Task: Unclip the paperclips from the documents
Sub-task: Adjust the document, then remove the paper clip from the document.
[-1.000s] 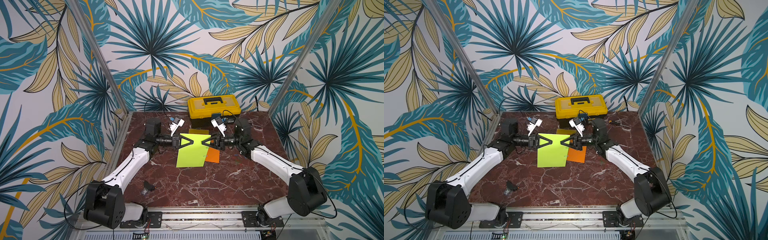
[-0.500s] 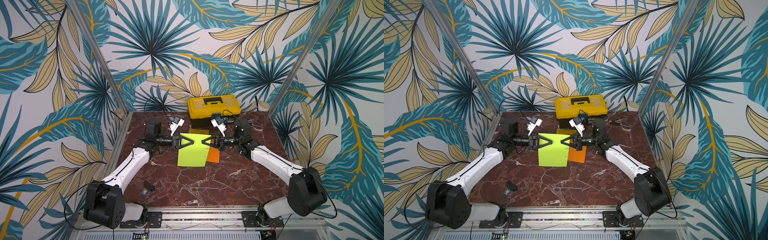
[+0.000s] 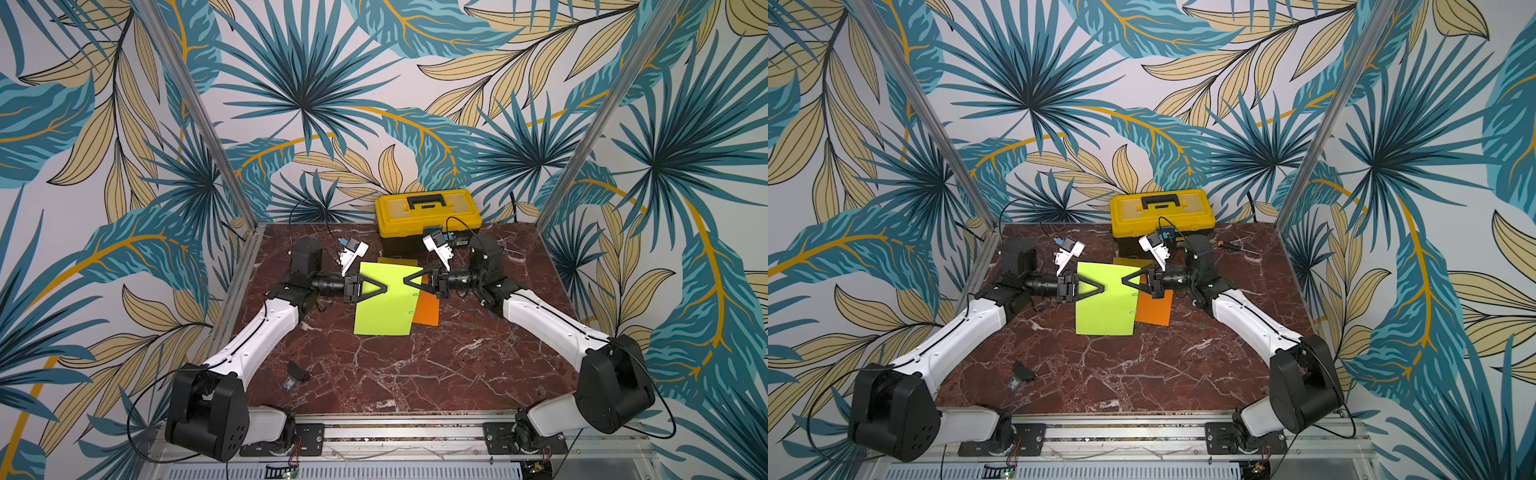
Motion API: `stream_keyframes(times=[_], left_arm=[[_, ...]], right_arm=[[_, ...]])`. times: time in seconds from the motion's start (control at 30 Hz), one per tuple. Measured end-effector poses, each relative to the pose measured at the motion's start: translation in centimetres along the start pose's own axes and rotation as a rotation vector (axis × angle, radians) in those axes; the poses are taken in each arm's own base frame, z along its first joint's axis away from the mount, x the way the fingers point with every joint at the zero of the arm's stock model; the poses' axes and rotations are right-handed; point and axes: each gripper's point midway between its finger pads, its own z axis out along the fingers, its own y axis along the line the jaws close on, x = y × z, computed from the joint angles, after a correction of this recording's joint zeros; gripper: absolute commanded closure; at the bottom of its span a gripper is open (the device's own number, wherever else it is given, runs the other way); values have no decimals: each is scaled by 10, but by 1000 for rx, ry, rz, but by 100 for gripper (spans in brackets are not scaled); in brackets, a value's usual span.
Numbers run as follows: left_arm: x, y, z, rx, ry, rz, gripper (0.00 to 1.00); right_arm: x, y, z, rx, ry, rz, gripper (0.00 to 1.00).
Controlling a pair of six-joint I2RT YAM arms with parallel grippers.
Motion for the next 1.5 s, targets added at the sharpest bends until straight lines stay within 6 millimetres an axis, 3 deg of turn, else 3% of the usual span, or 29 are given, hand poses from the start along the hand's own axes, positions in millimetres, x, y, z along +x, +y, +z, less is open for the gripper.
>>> stream_keyframes(times=[0.4, 0.63, 0.77, 0.93, 1.23, 1.5], left_arm=[[1, 2, 2, -13, -1, -5, 98], [1, 2, 3, -14, -1, -5, 100], [1, 2, 3, -14, -1, -5, 100], [1, 2, 3, -13, -1, -6, 100], [-3, -9, 0, -4, -10, 20, 100], [-4, -10, 0, -5, -12, 21, 100]], right_arm=[[-1, -2, -1, 17, 5, 5, 98], [1, -4, -3, 42, 18, 4, 62], [1, -7, -7, 54, 20, 4, 50], [5, -15, -15, 78, 30, 27, 42], [11, -12, -16, 56, 48, 36, 38], [25, -8, -16, 9, 67, 63, 47]])
